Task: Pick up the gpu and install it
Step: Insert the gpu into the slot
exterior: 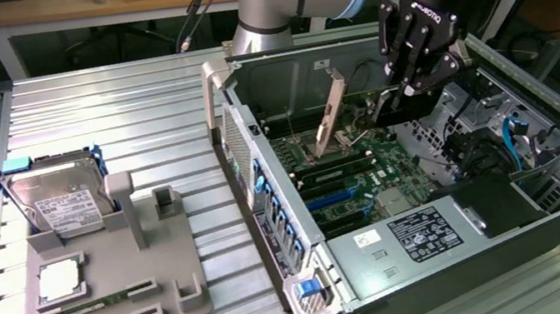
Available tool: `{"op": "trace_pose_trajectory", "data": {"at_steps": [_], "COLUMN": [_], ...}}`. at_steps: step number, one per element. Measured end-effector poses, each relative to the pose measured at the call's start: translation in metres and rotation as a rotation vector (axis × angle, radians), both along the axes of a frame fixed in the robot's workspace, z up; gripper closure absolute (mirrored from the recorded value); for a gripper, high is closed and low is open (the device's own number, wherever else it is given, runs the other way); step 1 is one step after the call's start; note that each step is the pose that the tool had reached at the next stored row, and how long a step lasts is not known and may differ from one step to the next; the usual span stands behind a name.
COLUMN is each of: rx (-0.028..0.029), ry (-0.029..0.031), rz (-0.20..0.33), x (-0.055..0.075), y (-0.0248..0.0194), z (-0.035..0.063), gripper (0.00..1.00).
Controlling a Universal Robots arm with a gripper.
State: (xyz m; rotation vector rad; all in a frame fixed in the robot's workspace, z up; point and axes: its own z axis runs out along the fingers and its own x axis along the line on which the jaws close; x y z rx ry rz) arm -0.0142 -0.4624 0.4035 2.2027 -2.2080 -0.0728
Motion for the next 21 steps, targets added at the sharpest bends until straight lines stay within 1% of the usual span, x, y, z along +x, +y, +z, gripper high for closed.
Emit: {"op": "trace_pose_trajectory", "data": {"at_steps": [5,11,12,13,17,18,21], "rx": [-0.0002,0.0037,0.0061,0.0101,0.0222,0.0241,0.0249], "ry": [0.0000,0.0000,0.0003,0.0016,0.0046,0.0047,0.0049], "rz": [0.000,0.000,0.000,0.000,0.000,0.000,0.000], "x": [0.000,0.000,0.000,0.000,0.000,0.000,0.000], "y": [0.0001,0.0000,0.0000,0.0000,0.0000,0.0001,0.0001], "z": [-0.0012,-0.0090,-0.0103,-0.0112,-0.0140,-0.0147,-0.0151], "gripper": [0.73,0.73,0.73,0.73,0.73,0.73,0.73]}}
